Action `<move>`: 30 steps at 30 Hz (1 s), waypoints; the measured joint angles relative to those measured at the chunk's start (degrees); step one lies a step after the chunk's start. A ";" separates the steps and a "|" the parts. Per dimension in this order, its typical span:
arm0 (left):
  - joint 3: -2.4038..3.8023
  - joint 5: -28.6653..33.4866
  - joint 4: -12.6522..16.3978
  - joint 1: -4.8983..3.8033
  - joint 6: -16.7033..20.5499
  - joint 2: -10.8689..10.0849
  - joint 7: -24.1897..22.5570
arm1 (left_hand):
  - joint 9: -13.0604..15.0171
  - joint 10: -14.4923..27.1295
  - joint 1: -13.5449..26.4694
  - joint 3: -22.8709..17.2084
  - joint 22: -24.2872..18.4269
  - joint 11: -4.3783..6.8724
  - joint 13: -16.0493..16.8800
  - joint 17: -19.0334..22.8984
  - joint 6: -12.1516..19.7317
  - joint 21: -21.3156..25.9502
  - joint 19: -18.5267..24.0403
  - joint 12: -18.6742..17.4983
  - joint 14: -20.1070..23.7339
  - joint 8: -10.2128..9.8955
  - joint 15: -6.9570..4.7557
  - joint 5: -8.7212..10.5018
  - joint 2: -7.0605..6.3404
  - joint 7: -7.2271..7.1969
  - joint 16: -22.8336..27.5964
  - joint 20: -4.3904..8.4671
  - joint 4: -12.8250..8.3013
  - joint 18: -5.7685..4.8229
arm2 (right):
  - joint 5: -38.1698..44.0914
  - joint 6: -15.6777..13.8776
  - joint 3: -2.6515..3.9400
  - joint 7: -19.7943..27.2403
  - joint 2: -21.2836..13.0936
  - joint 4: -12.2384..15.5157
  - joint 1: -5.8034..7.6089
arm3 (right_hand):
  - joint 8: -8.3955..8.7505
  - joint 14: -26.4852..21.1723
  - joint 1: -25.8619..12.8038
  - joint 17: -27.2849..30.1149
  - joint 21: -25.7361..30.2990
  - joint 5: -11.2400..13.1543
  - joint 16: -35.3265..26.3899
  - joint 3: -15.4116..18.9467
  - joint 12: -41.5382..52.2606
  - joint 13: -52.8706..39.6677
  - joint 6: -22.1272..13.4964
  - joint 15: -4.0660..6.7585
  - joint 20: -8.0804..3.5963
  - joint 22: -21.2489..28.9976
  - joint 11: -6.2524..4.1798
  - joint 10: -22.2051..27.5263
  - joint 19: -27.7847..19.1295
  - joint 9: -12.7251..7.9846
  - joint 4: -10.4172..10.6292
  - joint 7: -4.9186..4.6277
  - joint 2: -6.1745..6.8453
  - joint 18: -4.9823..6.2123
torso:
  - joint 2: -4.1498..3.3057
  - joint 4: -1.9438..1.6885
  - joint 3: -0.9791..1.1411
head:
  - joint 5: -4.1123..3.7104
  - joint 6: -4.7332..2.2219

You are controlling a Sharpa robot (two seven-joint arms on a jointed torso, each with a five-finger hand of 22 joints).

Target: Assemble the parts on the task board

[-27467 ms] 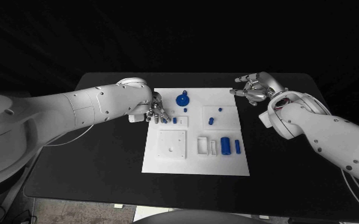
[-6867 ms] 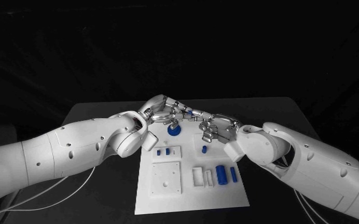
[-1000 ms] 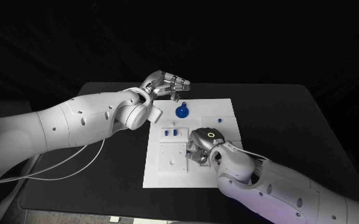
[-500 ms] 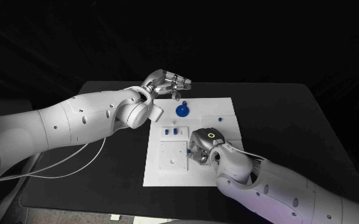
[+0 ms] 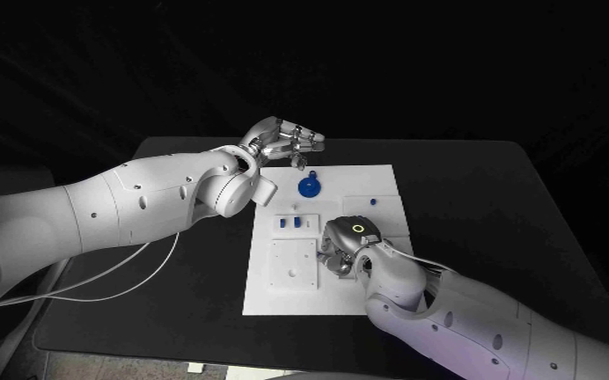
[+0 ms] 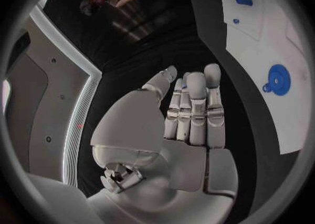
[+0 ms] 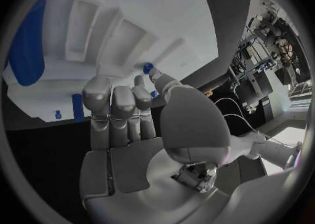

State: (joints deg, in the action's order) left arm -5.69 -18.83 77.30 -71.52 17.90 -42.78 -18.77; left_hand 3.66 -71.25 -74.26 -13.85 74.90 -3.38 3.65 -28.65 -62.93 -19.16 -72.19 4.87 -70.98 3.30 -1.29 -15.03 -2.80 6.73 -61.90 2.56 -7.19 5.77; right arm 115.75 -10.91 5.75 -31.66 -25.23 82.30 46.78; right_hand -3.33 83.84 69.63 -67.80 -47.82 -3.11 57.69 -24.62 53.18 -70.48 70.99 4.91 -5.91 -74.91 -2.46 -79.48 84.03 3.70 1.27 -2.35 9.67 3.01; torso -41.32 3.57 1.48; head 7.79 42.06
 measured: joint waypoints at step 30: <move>-0.02 -0.02 -0.01 0.00 -0.34 0.05 0.78 | 0.00 0.00 0.00 0.00 0.03 0.00 0.01 -0.04 0.40 0.70 -0.20 0.00 0.00 0.00 0.00 0.00 0.00 -0.01 0.00 -0.20 0.00 -0.01 | -0.02 1.00 -0.31 0.09 0.54 -1.30 0.00 | 0.00 -0.23 -1.14 1.04 0.56 -3.55 0.00 3.62 -0.40 1.08 -1.79 -0.23 0.00 0.00 0.54 0.56 0.00 0.00 -5.48 -1.15 1.50 0.01 | 0.04 0.07 -0.02 | -0.19 0.03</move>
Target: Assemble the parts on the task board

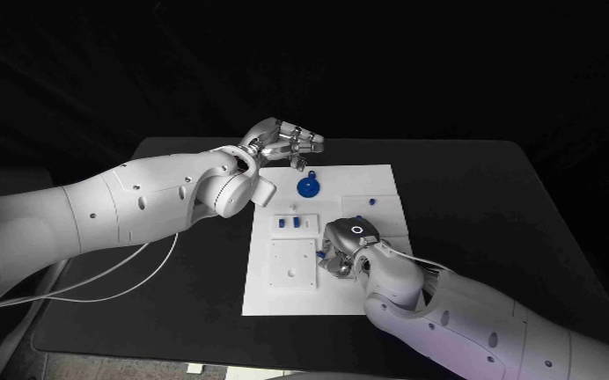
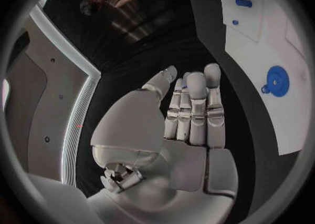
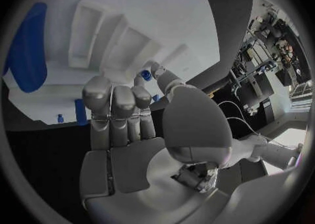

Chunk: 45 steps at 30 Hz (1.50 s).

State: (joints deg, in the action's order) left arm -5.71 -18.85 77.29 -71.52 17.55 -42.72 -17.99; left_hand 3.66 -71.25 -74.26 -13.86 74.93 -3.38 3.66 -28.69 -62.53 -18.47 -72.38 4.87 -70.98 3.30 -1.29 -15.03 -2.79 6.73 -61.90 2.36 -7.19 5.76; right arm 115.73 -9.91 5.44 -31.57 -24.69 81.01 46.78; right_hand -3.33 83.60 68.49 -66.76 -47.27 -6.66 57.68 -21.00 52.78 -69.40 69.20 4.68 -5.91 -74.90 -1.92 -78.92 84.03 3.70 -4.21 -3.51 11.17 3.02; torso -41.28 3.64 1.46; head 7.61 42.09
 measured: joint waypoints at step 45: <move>-0.08 -0.32 0.07 0.00 -1.04 -0.32 1.26 | 0.00 0.00 -0.22 0.61 -0.03 0.00 0.00 -0.03 1.29 0.96 -0.76 0.00 0.00 0.00 0.00 0.00 -0.22 0.18 0.24 0.08 0.65 -0.13 | 0.78 -3.36 -0.98 1.18 0.57 -1.63 0.12 | -0.06 0.00 -1.26 -0.18 -1.71 -3.58 0.23 -11.57 0.40 0.22 3.35 0.00 0.00 -0.03 -0.29 0.14 0.00 -0.07 -6.80 0.60 -3.75 0.00 | -0.02 -0.03 0.05 | -0.07 0.03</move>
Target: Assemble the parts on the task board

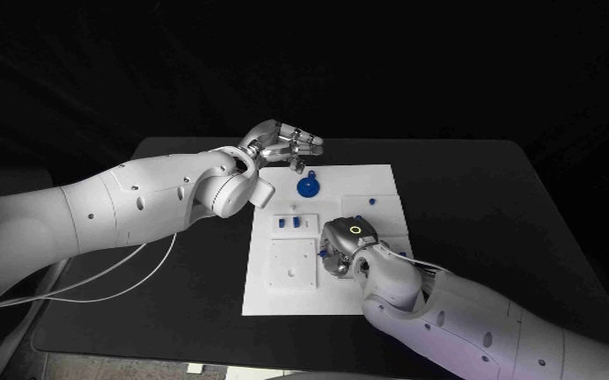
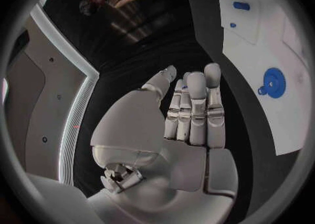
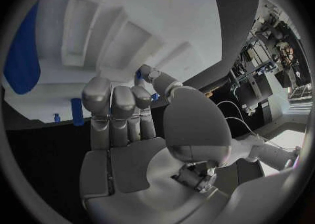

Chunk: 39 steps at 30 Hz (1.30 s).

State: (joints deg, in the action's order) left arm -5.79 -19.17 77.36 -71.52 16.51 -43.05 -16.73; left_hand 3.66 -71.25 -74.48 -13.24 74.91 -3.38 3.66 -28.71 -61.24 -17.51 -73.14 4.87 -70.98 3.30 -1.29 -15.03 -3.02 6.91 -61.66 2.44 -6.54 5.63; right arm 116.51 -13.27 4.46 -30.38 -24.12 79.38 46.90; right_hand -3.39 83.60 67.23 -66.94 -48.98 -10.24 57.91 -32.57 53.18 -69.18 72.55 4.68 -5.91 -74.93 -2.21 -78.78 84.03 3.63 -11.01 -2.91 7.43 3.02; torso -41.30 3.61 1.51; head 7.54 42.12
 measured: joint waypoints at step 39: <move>-3.38 1.83 2.04 0.05 -4.68 -3.74 10.69 | 0.00 1.75 -0.77 3.20 -10.65 -0.95 -0.15 5.10 0.55 10.72 -4.69 -1.12 -7.10 0.00 0.26 7.96 -1.85 -0.18 20.67 -0.38 5.07 -0.37 | -2.07 -6.68 14.16 1.93 -8.52 13.15 -0.11 | -0.48 0.19 1.87 0.10 -1.51 3.14 0.51 4.39 0.27 -0.37 0.62 0.18 0.00 0.02 -0.55 -0.58 0.00 0.09 6.53 0.61 2.08 0.00 | 0.12 0.12 0.08 | -1.25 -3.50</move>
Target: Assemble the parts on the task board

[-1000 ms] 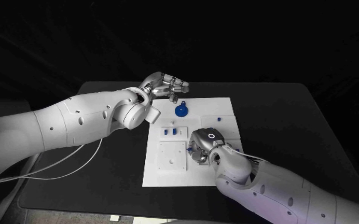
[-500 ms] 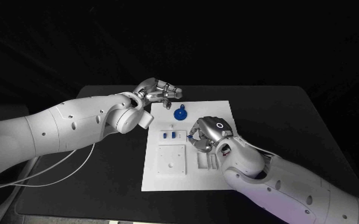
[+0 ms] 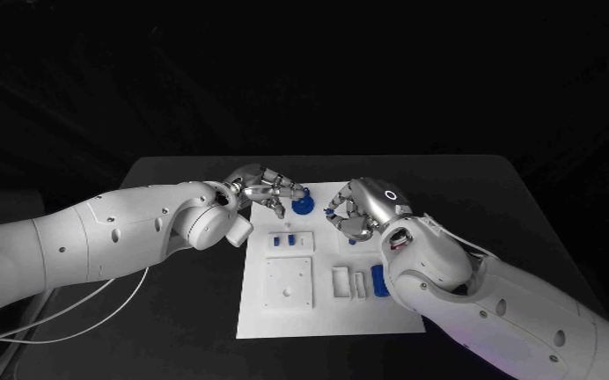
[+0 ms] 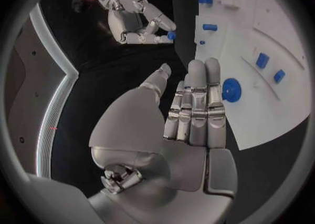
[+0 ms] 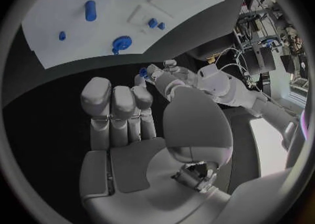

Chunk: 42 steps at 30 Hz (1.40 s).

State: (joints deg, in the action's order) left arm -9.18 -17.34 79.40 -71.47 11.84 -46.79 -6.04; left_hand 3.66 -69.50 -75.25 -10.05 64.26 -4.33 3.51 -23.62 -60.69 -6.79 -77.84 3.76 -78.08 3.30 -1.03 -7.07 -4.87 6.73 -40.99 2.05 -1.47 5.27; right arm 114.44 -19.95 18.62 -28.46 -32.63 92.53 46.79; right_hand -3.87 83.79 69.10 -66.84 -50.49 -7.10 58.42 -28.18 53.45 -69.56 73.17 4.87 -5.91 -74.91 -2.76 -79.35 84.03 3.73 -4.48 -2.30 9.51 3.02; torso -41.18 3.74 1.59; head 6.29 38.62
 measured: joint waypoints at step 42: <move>-0.71 19.73 1.75 0.09 -3.78 2.60 2.13 | -0.04 2.44 -1.42 4.25 -3.80 -0.41 -0.11 -3.45 -1.11 -0.17 -0.36 -0.21 -4.22 0.00 -0.40 0.25 -0.18 0.11 9.71 0.20 0.30 -0.36 | -0.08 -0.07 1.57 -0.24 2.42 -1.66 0.78 | 0.01 0.00 0.22 -0.01 -0.67 0.22 0.25 -0.13 0.00 -0.09 -0.04 0.00 0.00 0.01 0.01 0.00 0.00 -0.01 0.45 0.02 0.23 0.00 | -0.14 -0.14 -0.13 | -0.97 -0.38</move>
State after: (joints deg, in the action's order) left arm -9.88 2.39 81.15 -71.38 8.06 -44.19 -3.91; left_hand 3.62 -67.05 -76.67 -5.79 60.46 -4.74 3.40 -27.07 -61.80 -6.96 -78.20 3.54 -82.30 3.30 -1.42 -6.82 -5.04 6.84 -31.28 2.25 -1.18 4.91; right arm 114.36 -20.03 20.19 -28.70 -30.21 90.87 47.57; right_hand -3.86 83.79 69.32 -66.85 -51.16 -6.88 58.67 -28.31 53.45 -69.65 73.12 4.87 -5.91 -74.90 -2.75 -79.36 84.03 3.72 -4.02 -2.28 9.73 3.02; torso -41.32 3.60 1.46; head 5.32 38.24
